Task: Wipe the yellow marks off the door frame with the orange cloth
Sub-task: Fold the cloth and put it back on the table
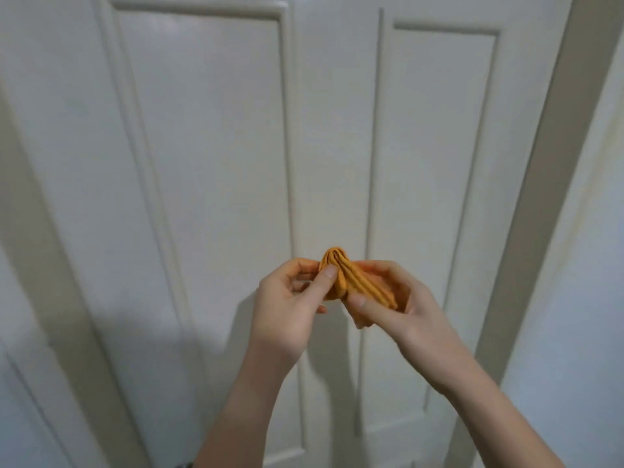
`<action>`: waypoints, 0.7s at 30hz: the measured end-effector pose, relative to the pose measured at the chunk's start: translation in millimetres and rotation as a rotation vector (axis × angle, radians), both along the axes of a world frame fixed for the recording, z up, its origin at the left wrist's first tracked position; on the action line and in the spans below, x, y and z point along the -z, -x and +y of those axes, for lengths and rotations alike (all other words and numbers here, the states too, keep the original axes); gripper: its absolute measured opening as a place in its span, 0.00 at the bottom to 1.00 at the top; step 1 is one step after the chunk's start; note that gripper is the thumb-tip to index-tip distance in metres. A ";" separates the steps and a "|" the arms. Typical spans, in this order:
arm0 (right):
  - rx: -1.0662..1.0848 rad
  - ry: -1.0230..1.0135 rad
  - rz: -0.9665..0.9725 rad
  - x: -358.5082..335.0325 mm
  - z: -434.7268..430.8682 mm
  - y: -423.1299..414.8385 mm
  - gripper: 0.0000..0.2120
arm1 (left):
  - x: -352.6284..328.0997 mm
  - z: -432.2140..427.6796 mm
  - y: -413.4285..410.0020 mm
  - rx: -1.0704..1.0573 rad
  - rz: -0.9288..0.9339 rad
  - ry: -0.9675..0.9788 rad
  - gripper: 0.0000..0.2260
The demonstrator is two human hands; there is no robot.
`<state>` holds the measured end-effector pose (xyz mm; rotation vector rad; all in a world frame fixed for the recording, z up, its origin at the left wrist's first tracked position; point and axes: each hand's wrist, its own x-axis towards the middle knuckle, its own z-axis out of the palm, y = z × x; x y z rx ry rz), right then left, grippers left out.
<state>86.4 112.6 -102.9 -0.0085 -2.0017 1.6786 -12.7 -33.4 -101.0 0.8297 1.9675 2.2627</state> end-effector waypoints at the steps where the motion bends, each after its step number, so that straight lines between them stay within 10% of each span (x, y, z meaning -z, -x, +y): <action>1: 0.042 0.041 -0.013 9.0 18.3 -14.0 0.10 | 8.7 17.1 -7.3 0.026 -0.029 0.019 0.08; 9: 0.165 0.316 -0.132 38.9 91.3 -83.5 0.14 | 53.6 96.6 -40.8 0.323 -0.454 -0.019 0.13; 15: 0.540 0.075 -0.186 75.9 141.1 -137.4 0.04 | 80.6 149.7 -75.3 0.428 -0.470 0.078 0.15; 21: 0.536 -0.332 -0.123 103.2 145.2 -173.4 0.26 | 94.6 196.2 -102.2 0.486 -0.436 0.232 0.14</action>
